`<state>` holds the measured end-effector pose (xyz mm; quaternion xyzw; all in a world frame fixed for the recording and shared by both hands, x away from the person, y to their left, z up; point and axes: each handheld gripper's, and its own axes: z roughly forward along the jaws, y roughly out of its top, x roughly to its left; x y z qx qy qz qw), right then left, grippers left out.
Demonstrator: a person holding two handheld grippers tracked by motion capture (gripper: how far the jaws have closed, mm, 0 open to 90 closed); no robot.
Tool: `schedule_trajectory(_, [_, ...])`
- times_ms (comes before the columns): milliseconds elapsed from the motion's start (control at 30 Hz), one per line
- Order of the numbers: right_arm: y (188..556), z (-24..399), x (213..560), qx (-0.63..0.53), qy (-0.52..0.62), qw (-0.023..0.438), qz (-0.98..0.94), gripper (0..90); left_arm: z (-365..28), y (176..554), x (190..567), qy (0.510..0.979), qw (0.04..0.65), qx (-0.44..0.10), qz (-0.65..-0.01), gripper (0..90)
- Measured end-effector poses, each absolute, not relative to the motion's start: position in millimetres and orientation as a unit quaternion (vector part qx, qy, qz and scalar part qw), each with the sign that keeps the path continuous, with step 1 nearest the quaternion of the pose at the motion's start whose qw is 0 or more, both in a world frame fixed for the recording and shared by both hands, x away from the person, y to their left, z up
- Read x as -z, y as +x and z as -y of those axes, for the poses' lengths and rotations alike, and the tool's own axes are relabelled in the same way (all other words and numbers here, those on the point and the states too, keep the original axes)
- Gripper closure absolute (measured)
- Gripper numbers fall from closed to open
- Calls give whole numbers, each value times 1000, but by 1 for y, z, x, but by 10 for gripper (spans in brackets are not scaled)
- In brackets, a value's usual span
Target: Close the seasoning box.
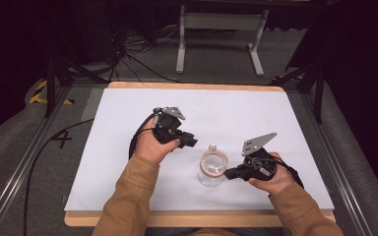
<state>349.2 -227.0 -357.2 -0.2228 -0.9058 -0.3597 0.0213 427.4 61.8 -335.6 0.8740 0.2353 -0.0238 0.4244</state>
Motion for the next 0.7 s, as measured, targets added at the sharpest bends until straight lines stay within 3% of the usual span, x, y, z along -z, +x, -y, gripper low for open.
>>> schedule_trajectory(500, [347,237,342,387,-218,-12,896,893,-65,423,333,873,426,16,-236,697])
schedule_trajectory(700, [355,245,328,415,-228,-39,880,757,-79,415,333,870,425,6,-251,681])
